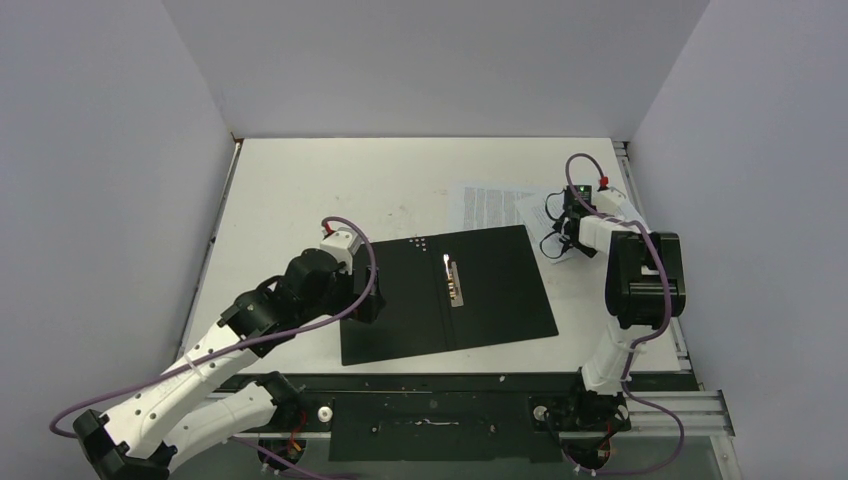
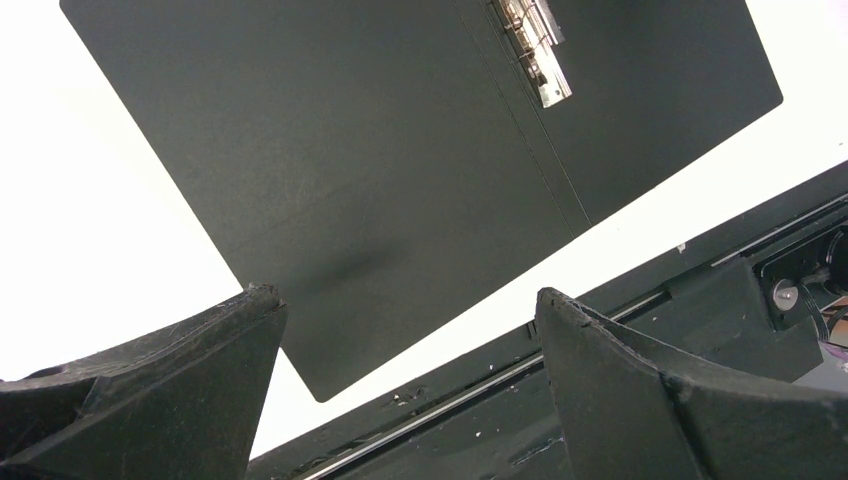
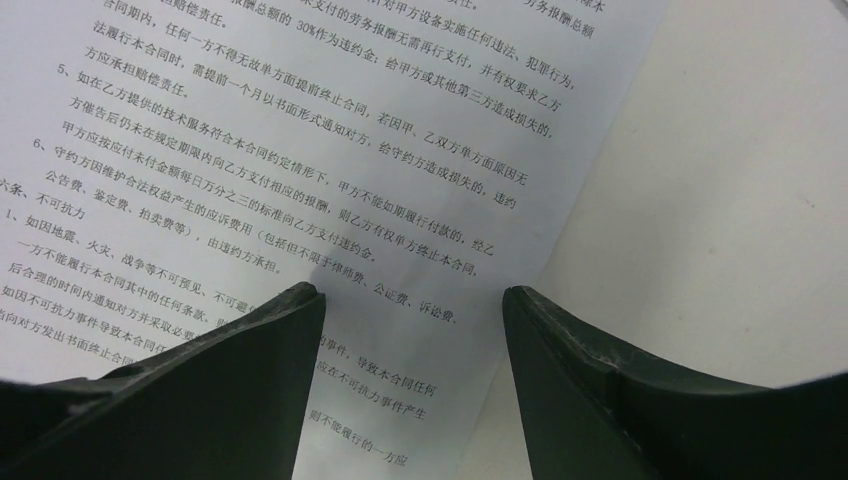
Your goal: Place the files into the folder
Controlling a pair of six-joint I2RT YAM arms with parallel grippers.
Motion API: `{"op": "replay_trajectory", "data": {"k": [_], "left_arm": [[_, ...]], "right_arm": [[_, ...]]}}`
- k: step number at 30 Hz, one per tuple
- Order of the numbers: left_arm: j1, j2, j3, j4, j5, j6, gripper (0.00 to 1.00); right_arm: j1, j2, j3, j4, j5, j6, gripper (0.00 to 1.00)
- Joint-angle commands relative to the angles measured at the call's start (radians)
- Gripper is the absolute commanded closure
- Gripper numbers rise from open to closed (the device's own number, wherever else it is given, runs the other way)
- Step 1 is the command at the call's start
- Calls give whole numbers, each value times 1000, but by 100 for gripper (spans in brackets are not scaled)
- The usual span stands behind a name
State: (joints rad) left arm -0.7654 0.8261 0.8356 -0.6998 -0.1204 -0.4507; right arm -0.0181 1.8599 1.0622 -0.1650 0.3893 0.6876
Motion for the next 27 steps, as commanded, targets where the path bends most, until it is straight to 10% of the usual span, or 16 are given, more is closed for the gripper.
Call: {"op": "replay_trajectory", "data": {"k": [1,12,27], "left_arm": [[-4,-25,3,7,-14,11,4],[-4,-46,0,3,-23,9,4],[-4,-47,-1,0,-45,6,4]], "right_arm": [[12,72,-35,-32,-87,-7,38],[47,86,-59,-19,-132,-12,84],[91,-120,-55,-60,-147,-72,95]]}}
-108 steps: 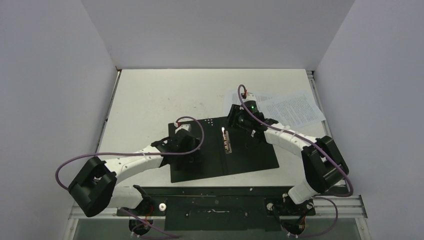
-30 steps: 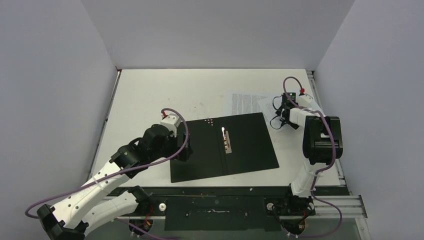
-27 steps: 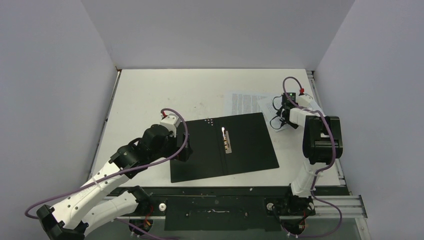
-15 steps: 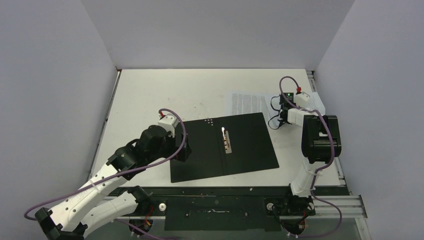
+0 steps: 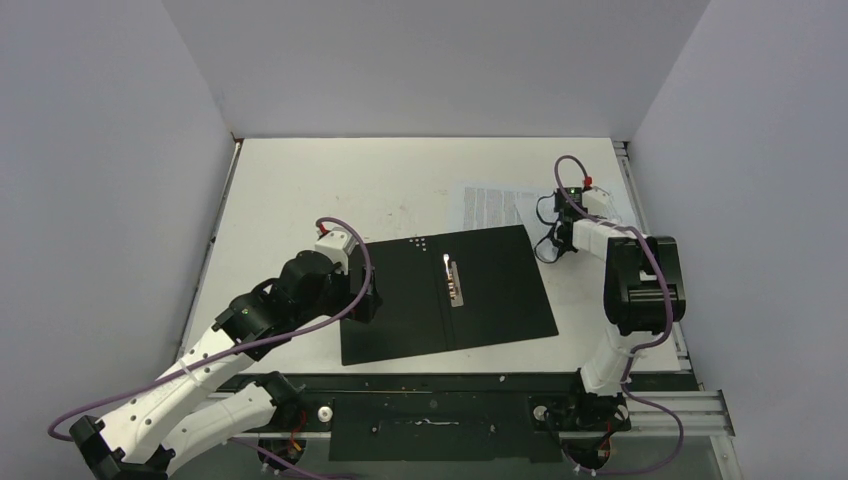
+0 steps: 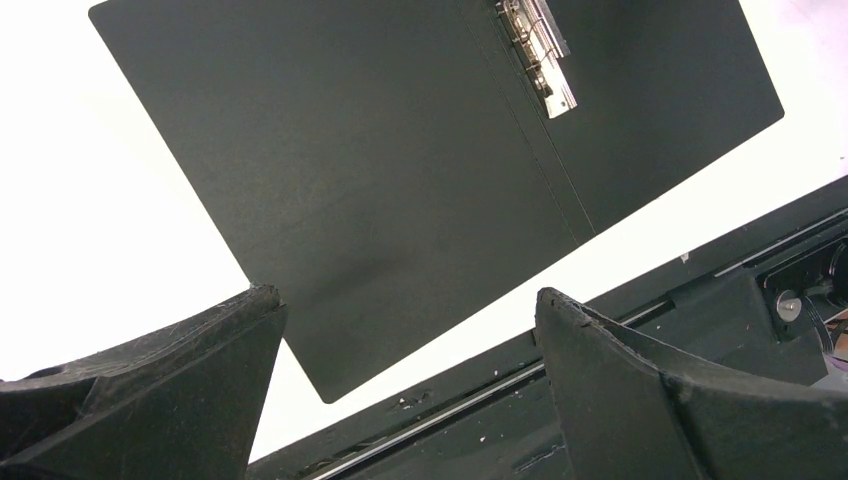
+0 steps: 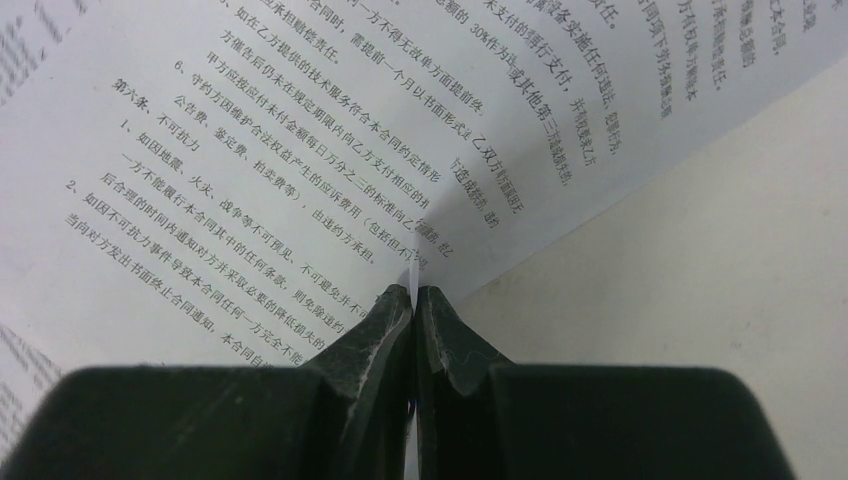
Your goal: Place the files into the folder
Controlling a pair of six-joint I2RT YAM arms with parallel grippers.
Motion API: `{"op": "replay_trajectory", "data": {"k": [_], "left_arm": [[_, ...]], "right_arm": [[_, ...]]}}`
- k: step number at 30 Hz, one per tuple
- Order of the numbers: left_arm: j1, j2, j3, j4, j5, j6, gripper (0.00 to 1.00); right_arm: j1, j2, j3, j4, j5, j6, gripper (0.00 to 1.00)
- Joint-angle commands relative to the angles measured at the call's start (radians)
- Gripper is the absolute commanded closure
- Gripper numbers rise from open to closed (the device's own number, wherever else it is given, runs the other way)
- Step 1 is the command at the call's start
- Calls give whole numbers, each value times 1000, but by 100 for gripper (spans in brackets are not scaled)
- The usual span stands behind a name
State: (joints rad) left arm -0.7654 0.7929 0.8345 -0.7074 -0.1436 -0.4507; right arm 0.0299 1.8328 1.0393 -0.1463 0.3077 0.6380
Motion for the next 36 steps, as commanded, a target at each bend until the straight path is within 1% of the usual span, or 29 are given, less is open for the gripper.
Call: {"op": "replay_trajectory", "data": {"k": [1,6,9,17,21,25,30,36], "left_arm": [[-5,-14,0,8,-24,5,4],[-5,-12,0,8,-30,-2,4],[-5,-11,1,6,-35,-5,4],[-2,-3,6,11,-47,-36,4],[-1,-6,5,33,-39,-68,4],[0,8,1,53,-30,-91,4],[3,21,-39,121,-12,-162,4],[4,8,-81,259,35,-244,4]], "right_arm": [[57,-115,-41,-78,-67,-30,95],[152,-239,-93,-103,5,-66,95],[193,-316,-132,-117,11,-88,95],[311,-545,-226,-105,-106,-163,95],[355,-631,-248,-108,-162,-188,95],[428,-703,-279,-91,-205,-214,95],[507,-777,-306,-102,-214,-231,95],[566,-865,-340,-128,-297,-253,95]]}}
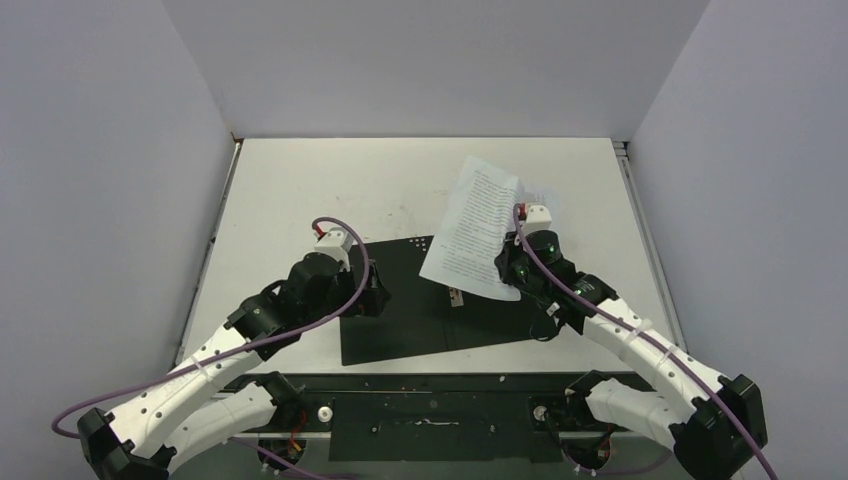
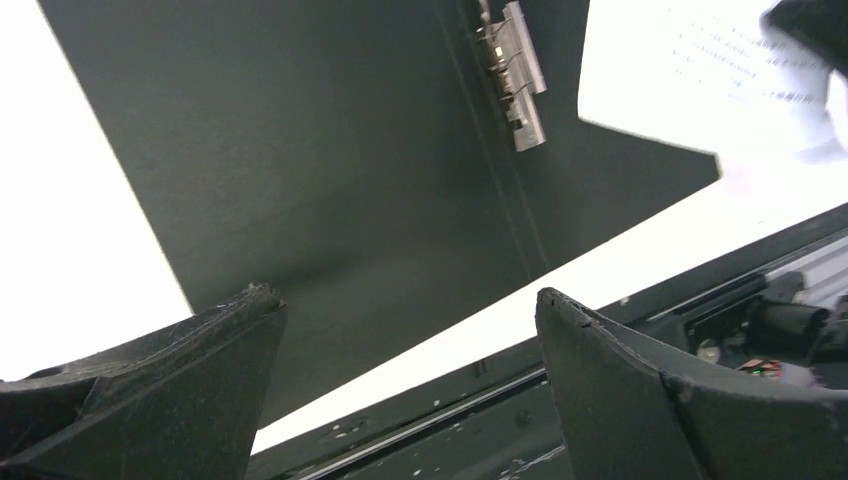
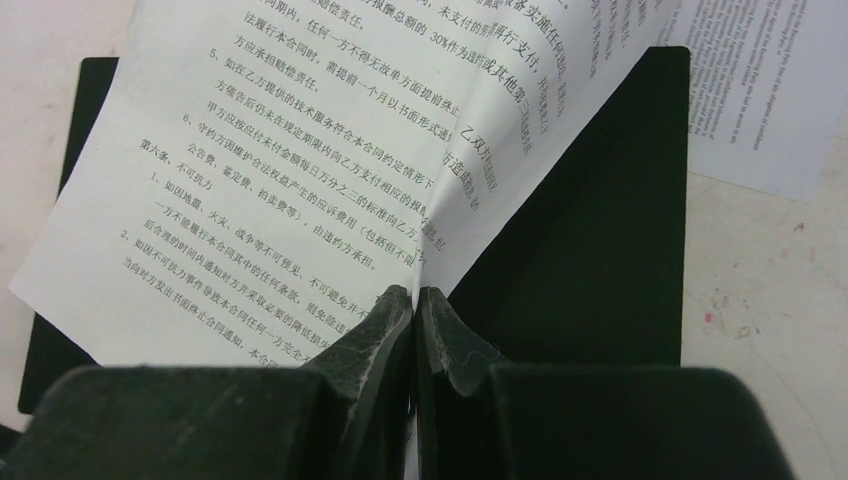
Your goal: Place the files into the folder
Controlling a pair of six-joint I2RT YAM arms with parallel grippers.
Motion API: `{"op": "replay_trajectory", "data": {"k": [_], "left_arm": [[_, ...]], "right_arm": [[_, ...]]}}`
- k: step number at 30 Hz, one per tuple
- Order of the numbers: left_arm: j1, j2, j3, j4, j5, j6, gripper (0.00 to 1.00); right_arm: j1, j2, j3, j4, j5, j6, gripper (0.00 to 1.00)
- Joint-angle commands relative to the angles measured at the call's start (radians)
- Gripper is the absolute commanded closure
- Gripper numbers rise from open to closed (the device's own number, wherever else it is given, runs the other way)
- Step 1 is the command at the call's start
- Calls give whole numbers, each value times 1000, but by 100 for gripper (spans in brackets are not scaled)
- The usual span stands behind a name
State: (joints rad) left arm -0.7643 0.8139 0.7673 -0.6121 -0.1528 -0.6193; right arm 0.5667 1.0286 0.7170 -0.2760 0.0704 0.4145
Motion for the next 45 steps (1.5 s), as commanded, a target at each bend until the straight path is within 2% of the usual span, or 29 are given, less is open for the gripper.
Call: {"op": "replay_trajectory", "data": {"k": [1,8,16,21,26,29,32,39,41,45], "left_arm": [[4,-16,-24,202,54,-91,4],[17,-34,-66,414,148,-193,4],[73,11,-127,594,294,-297,4],[122,22,-204,788,387,-396,4],[125,72,-207,851,426,-432,0],[125,105,-216,889,453,-454,15],[125,128,-218,898,463,-460,34],[125,107,-216,898,473,-459,87],[125,99,-217,896,478,-458,100],[125,72,-220,894,507,-438,100]], "right_arm": [[35,-70,-26,0,-86,-32,95],[96,-142,-56,-7,-154,-38,95],[143,-202,-66,44,-312,-45,95],[179,-224,-68,47,-321,-58,95],[195,-239,-64,55,-350,-66,95],[203,-250,-56,52,-353,-66,95],[207,-262,-49,45,-343,-66,95],[208,-265,-28,16,-317,-74,95],[210,-263,-26,14,-308,-72,89],[210,-289,-27,17,-260,-59,67]]}}
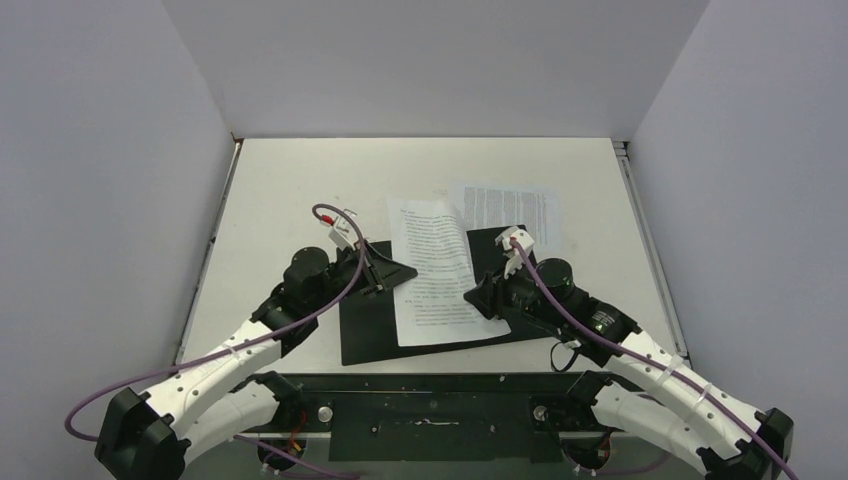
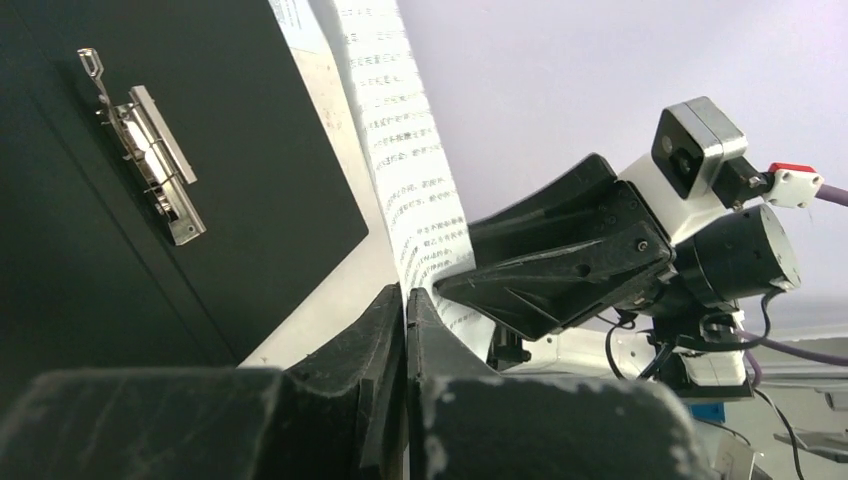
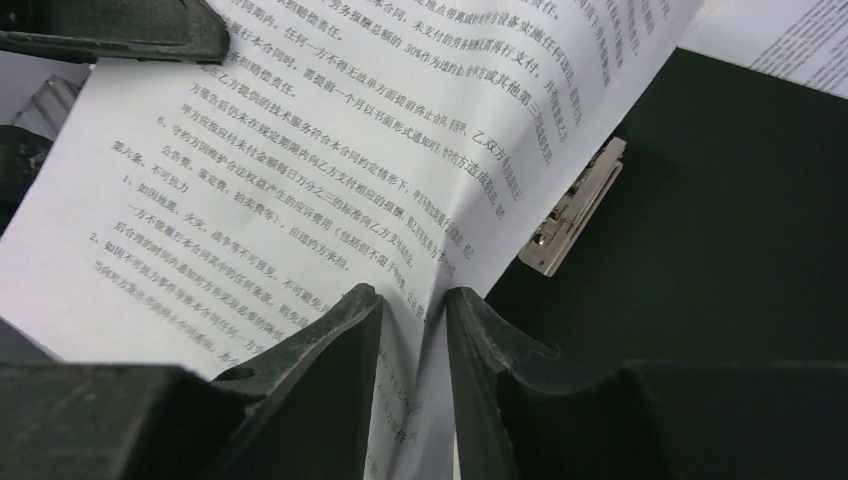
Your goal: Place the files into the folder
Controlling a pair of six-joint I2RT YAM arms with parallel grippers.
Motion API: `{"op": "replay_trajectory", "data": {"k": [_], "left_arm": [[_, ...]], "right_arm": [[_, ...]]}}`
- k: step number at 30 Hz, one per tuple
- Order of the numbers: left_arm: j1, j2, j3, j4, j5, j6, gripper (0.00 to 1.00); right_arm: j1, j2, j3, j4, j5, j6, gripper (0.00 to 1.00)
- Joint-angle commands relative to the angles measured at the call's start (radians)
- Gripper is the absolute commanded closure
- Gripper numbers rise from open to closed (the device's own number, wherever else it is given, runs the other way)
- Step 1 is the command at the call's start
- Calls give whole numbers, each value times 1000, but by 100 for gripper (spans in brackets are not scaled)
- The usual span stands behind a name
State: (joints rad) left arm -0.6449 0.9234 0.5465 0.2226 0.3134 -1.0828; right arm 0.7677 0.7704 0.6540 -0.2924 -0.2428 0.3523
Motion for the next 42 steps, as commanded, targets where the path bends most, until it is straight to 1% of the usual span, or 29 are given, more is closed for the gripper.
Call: {"op": "replay_trajectory", "data": {"k": [1,2,4,8,12,15,17,20,27,32,36,39,42], "left_arm": [[7,-48,0,59,49,35,100],[8,-58,0,60,57,44,100],[10,-82,2,60,75,67,100],[11,-129,27,44,127,127,100],[11,-177,67,13,201,185,100],[11,-213,86,5,263,209,100],[11,-241,99,4,302,213,100],[11,-274,118,12,355,209,100],[12,-323,159,115,456,122,100],[11,-350,181,205,514,49,100],[10,-368,194,271,527,-6,100],[10,-369,182,368,532,-66,100],[10,-368,172,415,522,-98,100]], "right_arm": [[8,-43,36,35,65,10,64],[8,-54,36,39,72,13,59],[7,-74,43,39,90,22,41],[9,-96,70,25,106,32,18],[8,-107,100,17,106,55,6],[9,-120,107,43,69,79,0],[8,-130,99,77,26,101,6],[8,-137,81,141,-46,139,10],[9,-115,17,396,-244,273,10],[9,-106,-24,565,-327,367,10],[8,-111,-72,713,-401,444,10],[10,-102,-110,851,-450,525,10],[21,-90,-143,993,-481,602,10]]}}
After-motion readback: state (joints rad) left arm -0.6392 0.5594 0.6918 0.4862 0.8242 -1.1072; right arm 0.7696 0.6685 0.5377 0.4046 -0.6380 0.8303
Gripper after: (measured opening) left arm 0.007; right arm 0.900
